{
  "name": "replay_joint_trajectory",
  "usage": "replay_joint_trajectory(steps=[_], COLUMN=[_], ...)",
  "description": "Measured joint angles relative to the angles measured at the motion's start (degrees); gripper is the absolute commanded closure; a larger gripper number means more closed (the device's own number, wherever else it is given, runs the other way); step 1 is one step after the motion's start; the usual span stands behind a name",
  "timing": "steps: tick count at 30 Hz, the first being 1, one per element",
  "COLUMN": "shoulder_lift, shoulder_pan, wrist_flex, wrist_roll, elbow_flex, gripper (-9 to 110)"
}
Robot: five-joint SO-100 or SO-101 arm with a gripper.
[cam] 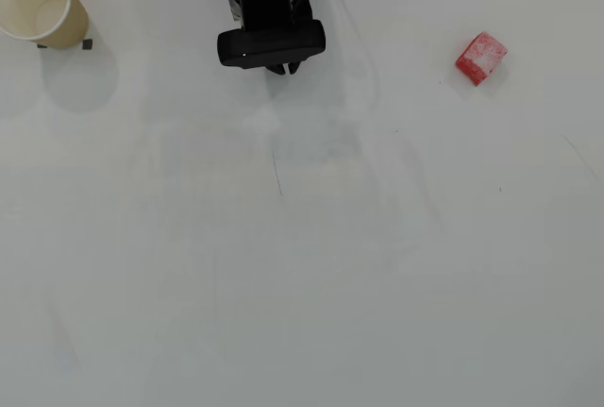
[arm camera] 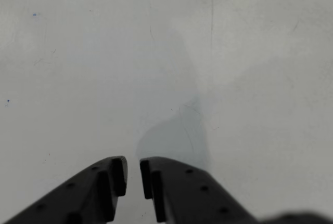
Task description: Pick up the cube and drop it in the cup.
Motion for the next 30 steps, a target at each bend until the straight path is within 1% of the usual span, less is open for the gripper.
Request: replay_joint_trajectory(steps=[2, 5, 9, 30], shoulder_lift=[0.0, 0.0, 0.0, 0.0], shoulder_pan=[0.0, 3.8, 4.7, 4.2], wrist_flex=[0.0, 0.0, 0.0, 0.0], wrist_roll=[0.0, -0.1, 0.0, 0.0], elbow_flex=[0.0, 0.0, 0.0, 0.0], gripper=[101, 101, 101, 101])
